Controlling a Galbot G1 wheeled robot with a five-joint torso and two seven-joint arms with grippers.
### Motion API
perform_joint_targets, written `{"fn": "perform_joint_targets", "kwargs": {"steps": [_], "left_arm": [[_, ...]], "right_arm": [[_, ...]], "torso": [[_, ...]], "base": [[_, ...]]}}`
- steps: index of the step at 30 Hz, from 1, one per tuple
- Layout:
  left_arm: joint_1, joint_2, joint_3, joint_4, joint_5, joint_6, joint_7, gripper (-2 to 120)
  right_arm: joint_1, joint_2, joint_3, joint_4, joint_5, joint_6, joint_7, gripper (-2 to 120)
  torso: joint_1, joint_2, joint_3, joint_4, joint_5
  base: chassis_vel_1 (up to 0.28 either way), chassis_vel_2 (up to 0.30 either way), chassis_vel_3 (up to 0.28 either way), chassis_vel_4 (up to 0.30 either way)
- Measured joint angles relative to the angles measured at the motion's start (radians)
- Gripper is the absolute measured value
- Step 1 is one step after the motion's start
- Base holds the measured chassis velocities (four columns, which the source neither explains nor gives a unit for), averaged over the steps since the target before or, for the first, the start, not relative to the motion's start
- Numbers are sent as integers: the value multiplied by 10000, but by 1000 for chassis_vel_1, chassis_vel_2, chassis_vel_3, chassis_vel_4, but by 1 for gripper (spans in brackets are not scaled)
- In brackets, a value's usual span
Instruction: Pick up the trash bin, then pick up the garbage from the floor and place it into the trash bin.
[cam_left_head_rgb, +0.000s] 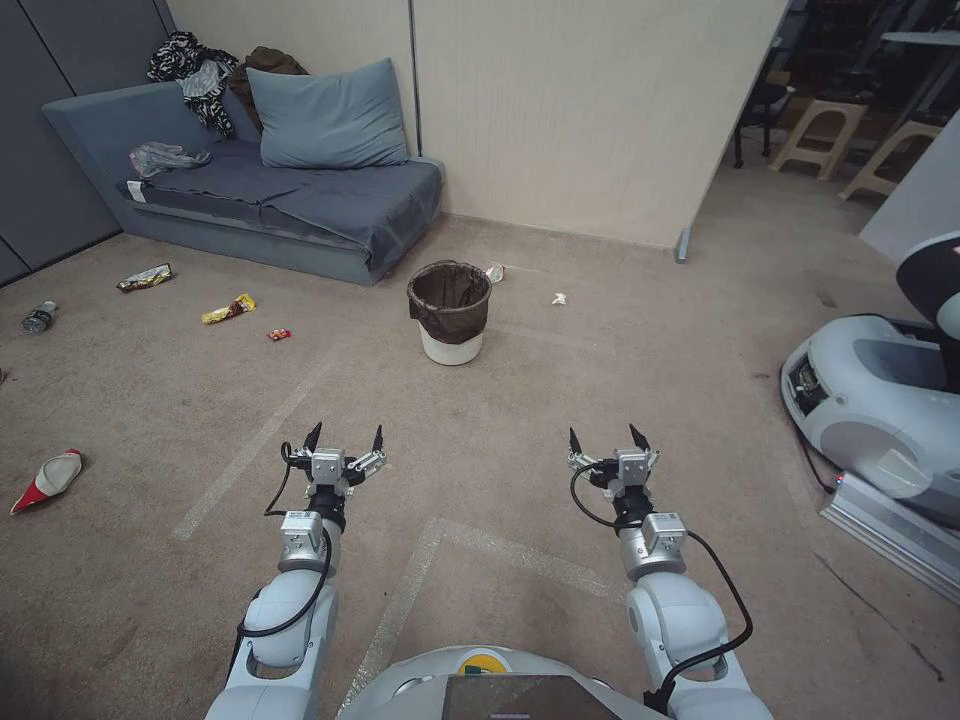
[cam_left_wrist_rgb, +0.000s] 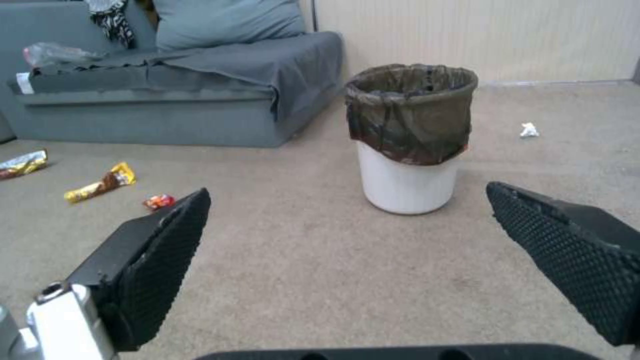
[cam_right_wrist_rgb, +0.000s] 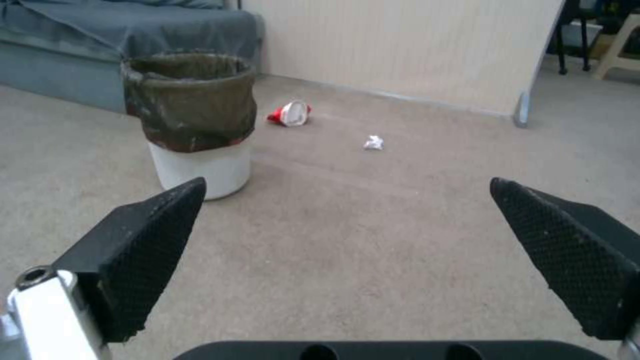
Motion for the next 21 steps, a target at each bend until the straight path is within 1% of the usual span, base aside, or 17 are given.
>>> {"fn": "perform_joint_targets", "kwargs": {"steps": [9,12,13,14,15,18,19,20,21], "left_arm": [[0,0,0,0,0,0,0,100],[39,32,-48,-115,0,115,-52,100],[119,99,-158,-362,0,351,-175,100],[270,257,-391,-855,3,826,-427,100],[270,257,-391,-855,3,826,-427,100],[551,510,-795,-1699,8,1667,-868,100],[551,510,-795,-1699,8,1667,-868,100],[764,717,-1143,-2389,16,2320,-1220,100],[819,757,-1175,-2526,2,2475,-1277,100]], "right_arm": [[0,0,0,0,0,0,0,100],[-18,52,-15,35,-121,-7,48,100],[-60,178,-53,161,-377,-18,160,100],[-150,439,-163,418,-896,-46,387,100],[-150,439,-163,418,-896,-46,387,100],[-317,909,-338,866,-1799,-108,787,100],[-317,909,-338,866,-1799,-108,787,100],[-371,1069,-383,981,-2043,-61,876,100],[-378,1083,-383,976,-2044,-6,854,100]], "torso": [[0,0,0,0,0],[0,0,0,0,-3],[0,0,1,-1,-7],[0,0,0,-1,-1],[0,0,0,-1,-1],[0,0,0,2,-4],[0,0,0,2,-4],[0,1,-1,4,2],[0,1,-1,2,7]], "base": [[0,0,0,0],[0,0,0,0],[0,0,0,0],[0,0,0,0],[0,0,0,0],[0,0,0,0],[0,0,0,0],[0,0,0,0],[0,0,0,0]]}}
